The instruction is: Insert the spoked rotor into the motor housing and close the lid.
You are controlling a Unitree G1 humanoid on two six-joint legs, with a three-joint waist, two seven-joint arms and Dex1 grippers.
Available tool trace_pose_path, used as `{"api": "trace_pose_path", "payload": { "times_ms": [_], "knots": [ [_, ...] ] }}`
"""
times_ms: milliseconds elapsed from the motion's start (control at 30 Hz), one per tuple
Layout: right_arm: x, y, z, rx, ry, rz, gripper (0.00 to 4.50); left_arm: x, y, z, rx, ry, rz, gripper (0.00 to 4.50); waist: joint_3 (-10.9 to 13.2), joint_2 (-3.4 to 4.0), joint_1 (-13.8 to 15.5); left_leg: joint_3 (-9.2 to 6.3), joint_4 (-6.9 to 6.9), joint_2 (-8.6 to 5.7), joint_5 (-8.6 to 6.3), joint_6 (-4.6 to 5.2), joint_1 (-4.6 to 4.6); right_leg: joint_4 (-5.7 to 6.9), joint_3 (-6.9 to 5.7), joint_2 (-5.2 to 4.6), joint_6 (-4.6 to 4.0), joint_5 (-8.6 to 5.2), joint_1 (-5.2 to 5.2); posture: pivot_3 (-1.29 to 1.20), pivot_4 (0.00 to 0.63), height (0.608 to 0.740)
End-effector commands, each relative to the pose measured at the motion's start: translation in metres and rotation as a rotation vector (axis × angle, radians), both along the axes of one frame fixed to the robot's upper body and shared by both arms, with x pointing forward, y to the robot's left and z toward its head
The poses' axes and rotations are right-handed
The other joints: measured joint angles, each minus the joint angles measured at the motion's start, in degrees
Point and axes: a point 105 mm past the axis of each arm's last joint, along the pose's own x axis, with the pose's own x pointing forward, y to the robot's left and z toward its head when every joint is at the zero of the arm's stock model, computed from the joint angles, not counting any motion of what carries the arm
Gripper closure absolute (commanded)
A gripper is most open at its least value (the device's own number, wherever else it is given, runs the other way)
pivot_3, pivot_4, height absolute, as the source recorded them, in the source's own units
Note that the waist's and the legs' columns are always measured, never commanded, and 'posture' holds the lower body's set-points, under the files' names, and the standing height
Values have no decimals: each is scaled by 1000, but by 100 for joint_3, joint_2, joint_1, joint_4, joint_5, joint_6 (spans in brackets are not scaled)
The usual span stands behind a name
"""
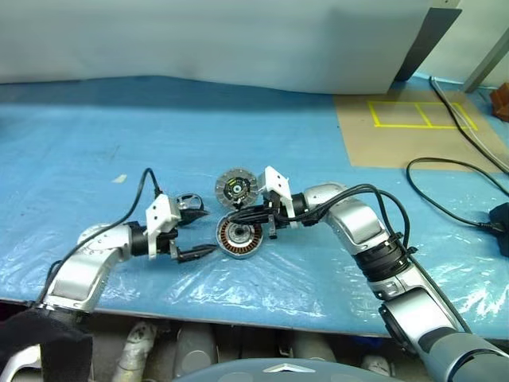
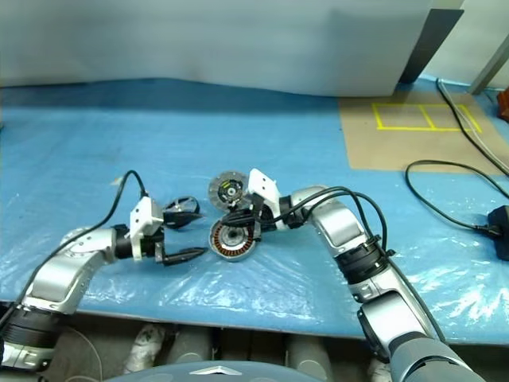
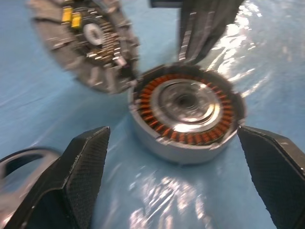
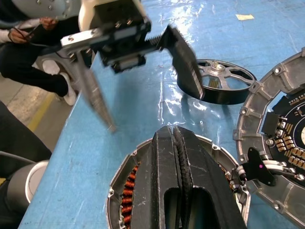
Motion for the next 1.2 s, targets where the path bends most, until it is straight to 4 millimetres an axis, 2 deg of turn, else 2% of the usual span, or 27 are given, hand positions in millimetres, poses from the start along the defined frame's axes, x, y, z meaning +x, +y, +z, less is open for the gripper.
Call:
{"api": "trace_pose_path", "payload": {
  "times_ms": [33, 267, 400, 500, 600, 767, 967, 1067, 1200],
  "knots": [
    [-3, 2, 3, 14, -28, 7, 4485, 8, 13, 13, -7, -53, 45, 0, 0, 0, 1, 0, 2, -2, 0, 0, 0, -1, 2, -2, 0, 0, 1, 0, 150, 740],
    [-1, 3, -1, 11, -30, -16, 4485, 25, 26, 22, 35, -58, 71, 0, 1, -3, 13, -1, 6, -2, 0, 0, 1, 5, 2, -2, 0, 0, 0, 0, 150, 740],
    [2, -5, 4, 22, -59, -50, 4485, 45, 33, 26, 118, -53, 76, 0, 2, -3, 25, -2, 10, -4, 1, 0, 2, 10, 4, -3, 0, 0, 1, 0, 150, 740],
    [-2, -17, 5, -2, -104, -66, 4485, 52, 39, 20, 229, -51, 45, 0, 1, -3, 48, -2, 9, -8, 1, 0, 1, 4, 6, -6, 1, 0, 2, 0, 150, 740],
    [-3, -30, 13, 18, -122, -124, 4485, 58, 35, 22, 250, -42, 12, 0, 3, -6, 65, -5, 5, -10, 1, -1, -2, 3, 5, -5, 3, 1, 1, 0, 150, 740],
    [-3, -54, 34, 92, -146, -251, 4485, 57, 23, 22, 272, -7, -74, 0, 6, -9, 83, -10, 4, -8, 1, -2, -7, 5, 0, -4, 2, 1, -4, 0, 150, 740],
    [-22, -81, 23, 55, -128, -334, 4485, 62, 23, 14, 350, 4, -97, 0, 6, -10, 182, -10, 4, -9, 1, -2, -5, -1, 0, -6, 2, 1, 1, 0, 150, 740],
    [-25, -87, 23, 66, -121, -368, 4485, 66, 27, 13, 393, -3, -96, 0, 8, -12, 165, -10, 5, -8, 1, -2, -5, -1, 1, -5, 2, 1, 0, 0, 150, 740],
    [-26, -86, 22, 78, -113, -396, 4485, 68, 22, 12, 395, -5, -123, 0, 8, -12, 176, -11, 7, -9, 1, -1, 0, 1, 3, -5, 3, 1, 3, 0, 150, 740]
  ]
}}
